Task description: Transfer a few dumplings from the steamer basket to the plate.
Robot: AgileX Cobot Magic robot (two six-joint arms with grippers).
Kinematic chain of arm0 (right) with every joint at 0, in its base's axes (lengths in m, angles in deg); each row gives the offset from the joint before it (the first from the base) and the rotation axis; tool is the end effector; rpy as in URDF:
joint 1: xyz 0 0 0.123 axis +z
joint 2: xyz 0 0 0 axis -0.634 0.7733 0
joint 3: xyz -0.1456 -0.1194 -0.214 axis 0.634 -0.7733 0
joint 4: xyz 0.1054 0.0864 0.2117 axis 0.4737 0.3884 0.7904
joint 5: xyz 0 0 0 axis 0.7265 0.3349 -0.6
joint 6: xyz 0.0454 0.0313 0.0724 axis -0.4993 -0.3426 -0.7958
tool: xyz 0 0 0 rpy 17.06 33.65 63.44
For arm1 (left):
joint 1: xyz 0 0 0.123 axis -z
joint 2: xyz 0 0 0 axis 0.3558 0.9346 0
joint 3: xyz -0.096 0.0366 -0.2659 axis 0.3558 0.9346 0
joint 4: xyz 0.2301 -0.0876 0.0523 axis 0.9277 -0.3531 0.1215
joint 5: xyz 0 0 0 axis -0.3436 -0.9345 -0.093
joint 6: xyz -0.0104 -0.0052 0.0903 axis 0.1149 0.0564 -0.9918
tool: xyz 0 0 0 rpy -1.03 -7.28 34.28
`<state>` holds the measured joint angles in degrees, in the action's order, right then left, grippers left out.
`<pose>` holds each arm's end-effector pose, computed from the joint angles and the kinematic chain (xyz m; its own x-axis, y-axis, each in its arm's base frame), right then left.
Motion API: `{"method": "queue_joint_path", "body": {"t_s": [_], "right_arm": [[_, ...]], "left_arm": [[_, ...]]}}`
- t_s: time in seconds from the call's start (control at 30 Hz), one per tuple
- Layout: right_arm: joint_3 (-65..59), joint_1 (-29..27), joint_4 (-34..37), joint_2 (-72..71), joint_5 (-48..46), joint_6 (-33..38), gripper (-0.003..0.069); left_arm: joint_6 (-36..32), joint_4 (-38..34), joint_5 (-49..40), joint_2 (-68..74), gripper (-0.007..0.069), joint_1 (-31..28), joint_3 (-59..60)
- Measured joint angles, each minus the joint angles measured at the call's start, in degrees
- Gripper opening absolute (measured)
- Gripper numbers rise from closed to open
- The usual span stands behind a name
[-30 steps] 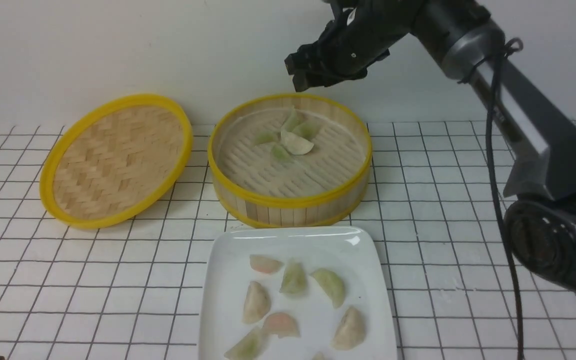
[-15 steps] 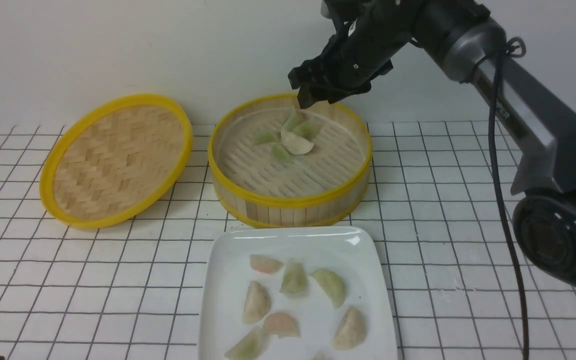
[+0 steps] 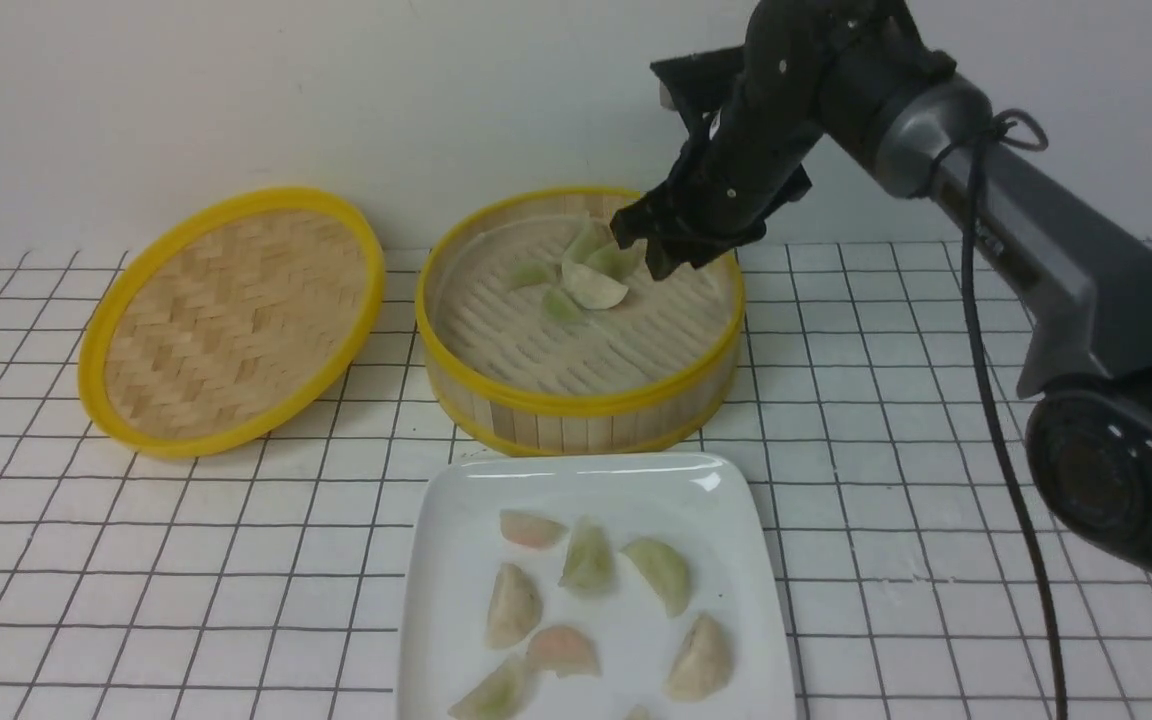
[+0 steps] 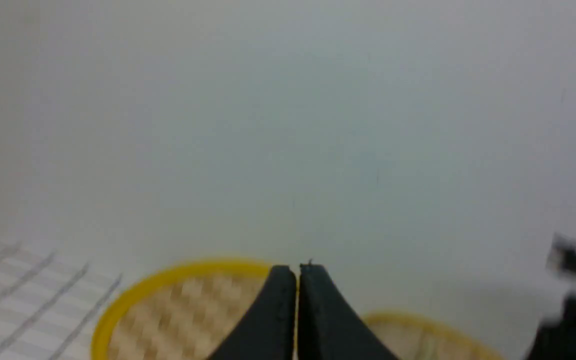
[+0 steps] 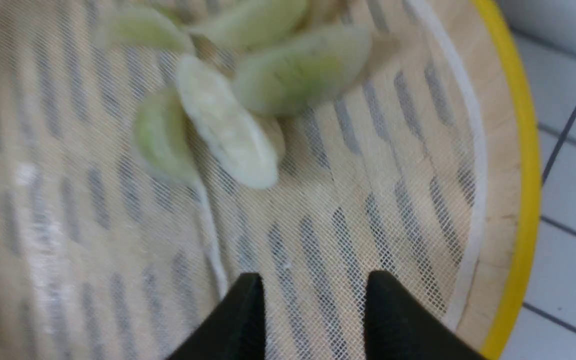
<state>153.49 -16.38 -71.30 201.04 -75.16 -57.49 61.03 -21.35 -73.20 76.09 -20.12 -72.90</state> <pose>0.4889 0.2187 0.2140 -0.8585 -0.3411 -0.3829 -0.4111 0.9042 0.1162 0.0524 0.0058 0.2255 0.3086 -0.3753 -0.8740 0.0652 0.9251 -0.3742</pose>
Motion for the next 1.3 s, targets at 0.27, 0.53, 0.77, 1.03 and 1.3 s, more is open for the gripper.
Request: {"method": "queue_joint_path", "body": {"t_s": [0.27,0.53,0.77,1.03,1.3], "right_arm": [[-3.5,-3.8,0.5,2.1,1.5,-2.5,-0.0003],[-7.9,-8.5,4.1,-2.0,0.6,3.5,-0.0013],[-2.1,-7.4,10.5,-3.5,0.7,11.0,0.0013],[-1.9,-6.4,11.0,0.6,4.9,14.9,0.0259],[-1.9,-6.3,12.8,4.4,9.5,16.8,0.0384]], "left_arm": [[0.3,-5.8,-4.1,3.4,-0.0006,0.0,-9.6],[-2.7,-5.7,-19.1,18.6,-0.0006,0.0,-18.5],[-4.3,-5.4,-36.3,36.3,-0.0006,0.0,-31.9],[-17.6,-7.4,-57.0,63.2,-0.0006,0.0,-54.3],[-25.4,-8.3,-64.5,83.2,-0.0006,4.4,-68.6]]}}
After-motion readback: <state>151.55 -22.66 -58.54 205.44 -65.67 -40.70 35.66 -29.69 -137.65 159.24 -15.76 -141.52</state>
